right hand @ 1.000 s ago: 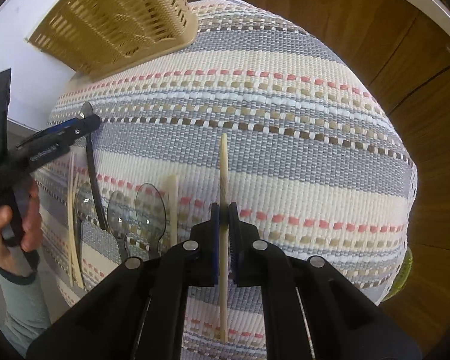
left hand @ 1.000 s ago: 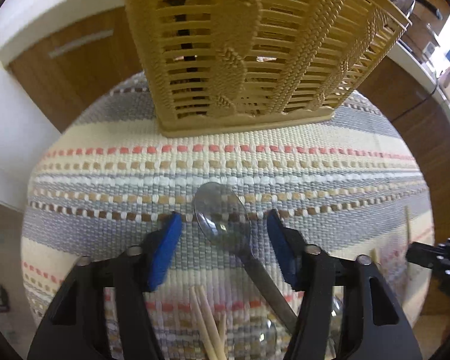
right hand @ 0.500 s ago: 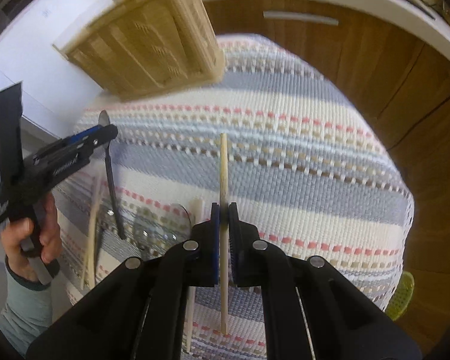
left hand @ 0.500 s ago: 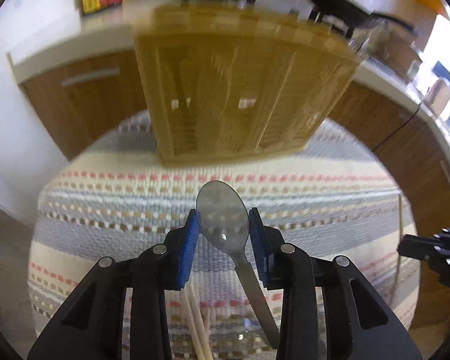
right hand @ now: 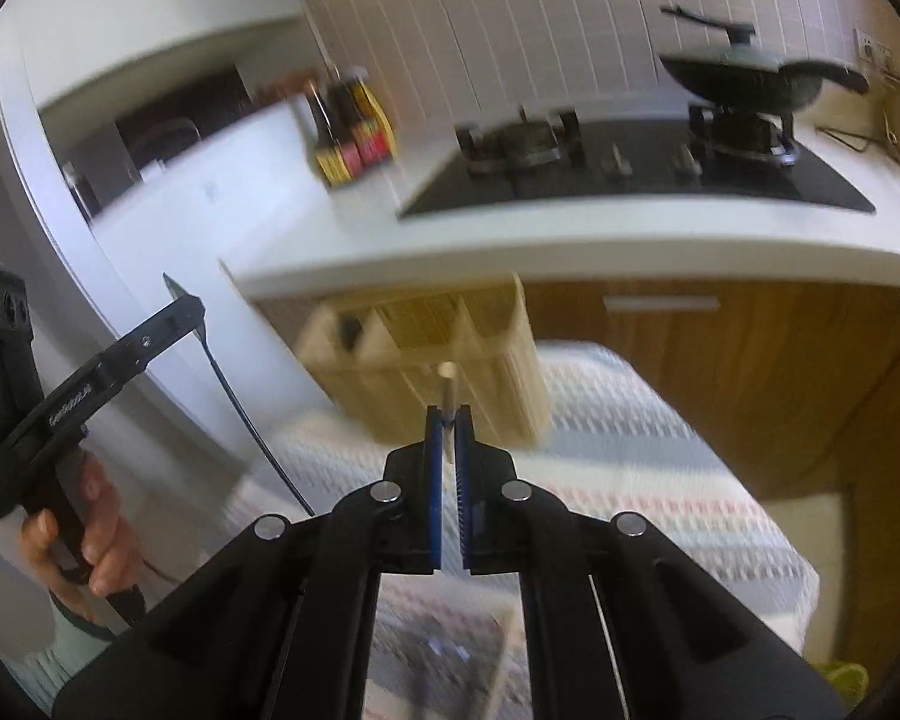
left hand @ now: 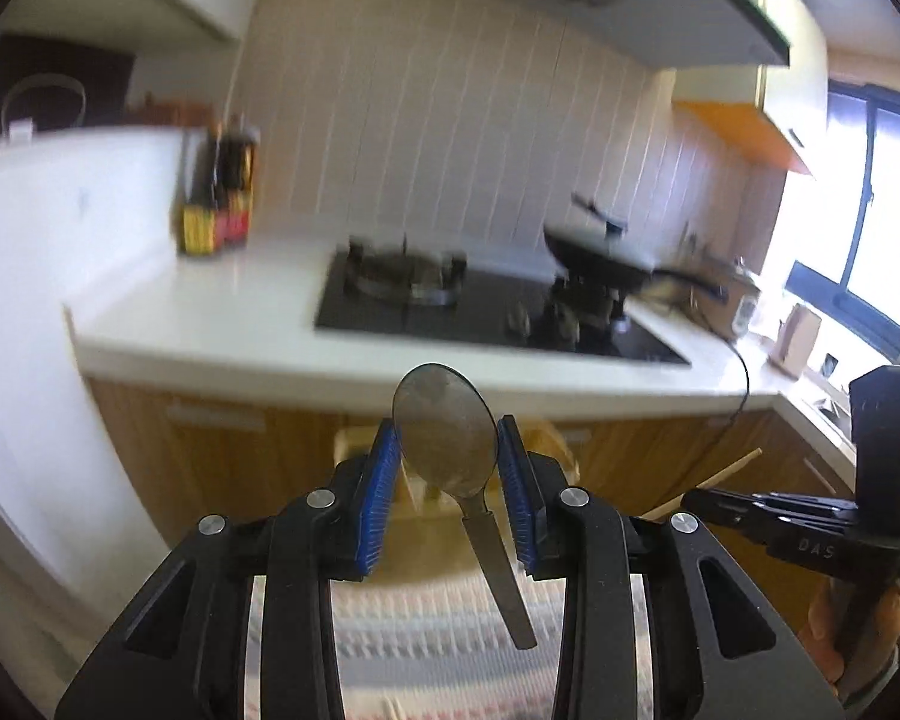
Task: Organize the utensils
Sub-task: 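Lift the chopstick and clear spoon and carry both over the basket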
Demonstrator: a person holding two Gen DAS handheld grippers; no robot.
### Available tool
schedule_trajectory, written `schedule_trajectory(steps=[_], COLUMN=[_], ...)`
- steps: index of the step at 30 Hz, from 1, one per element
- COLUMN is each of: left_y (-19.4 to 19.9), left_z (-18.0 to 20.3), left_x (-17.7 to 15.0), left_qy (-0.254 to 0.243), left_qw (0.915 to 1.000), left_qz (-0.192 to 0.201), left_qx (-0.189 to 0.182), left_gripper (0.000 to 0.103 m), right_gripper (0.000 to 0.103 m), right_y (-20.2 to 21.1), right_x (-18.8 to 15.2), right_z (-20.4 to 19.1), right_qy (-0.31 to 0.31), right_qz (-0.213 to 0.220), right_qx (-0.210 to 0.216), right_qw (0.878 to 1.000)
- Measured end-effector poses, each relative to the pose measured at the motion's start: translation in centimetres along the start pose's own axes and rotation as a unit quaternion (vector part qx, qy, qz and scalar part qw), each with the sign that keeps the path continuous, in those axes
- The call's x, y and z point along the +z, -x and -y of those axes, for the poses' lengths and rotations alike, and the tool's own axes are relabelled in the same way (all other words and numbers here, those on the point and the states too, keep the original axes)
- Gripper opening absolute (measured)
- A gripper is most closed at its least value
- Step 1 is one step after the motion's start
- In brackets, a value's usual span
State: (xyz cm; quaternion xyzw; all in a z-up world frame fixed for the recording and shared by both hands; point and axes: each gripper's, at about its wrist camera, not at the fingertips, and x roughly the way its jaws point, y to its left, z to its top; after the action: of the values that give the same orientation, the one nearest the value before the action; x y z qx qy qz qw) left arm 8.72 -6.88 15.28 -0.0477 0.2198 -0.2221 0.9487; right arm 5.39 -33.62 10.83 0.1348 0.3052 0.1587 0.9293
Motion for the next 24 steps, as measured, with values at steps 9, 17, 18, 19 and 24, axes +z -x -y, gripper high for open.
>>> schedule_trajectory(steps=[9,17,18,19,24], left_y=[-0.2,-2.0,-2.2,-2.5,-3.6], left_z=[-0.5,-0.8,-0.9,-0.8,-0.9], left_x=[3.7,4.4,4.4,4.4,3.8], left_qy=[-0.015,-0.019,-0.021,-0.025,-0.055], left_qw=[0.998,0.9964,0.996,0.9952,0.9899], left_qz=[0.046,0.063,0.065,0.069,0.075], left_qx=[0.041,0.054,0.057,0.064,0.107], left_gripper=[0.031,0.031,0.031,0.031,0.031], right_gripper=[0.003,0.003,0.003,0.003,0.003], right_y=[0.6,2.8,2.8,2.7,0.5], right_x=[4.0,6.0,6.1,6.3,6.2], right_z=[-0.7,-0.7,-0.7,-0.6,-0.2], right_qy=[-0.011,-0.015,-0.013,-0.01,0.008], right_qz=[0.012,0.047,0.051,0.053,0.047], right_qx=[0.019,0.01,0.002,-0.01,-0.056], right_qw=[1.0,0.999,0.999,0.998,0.997])
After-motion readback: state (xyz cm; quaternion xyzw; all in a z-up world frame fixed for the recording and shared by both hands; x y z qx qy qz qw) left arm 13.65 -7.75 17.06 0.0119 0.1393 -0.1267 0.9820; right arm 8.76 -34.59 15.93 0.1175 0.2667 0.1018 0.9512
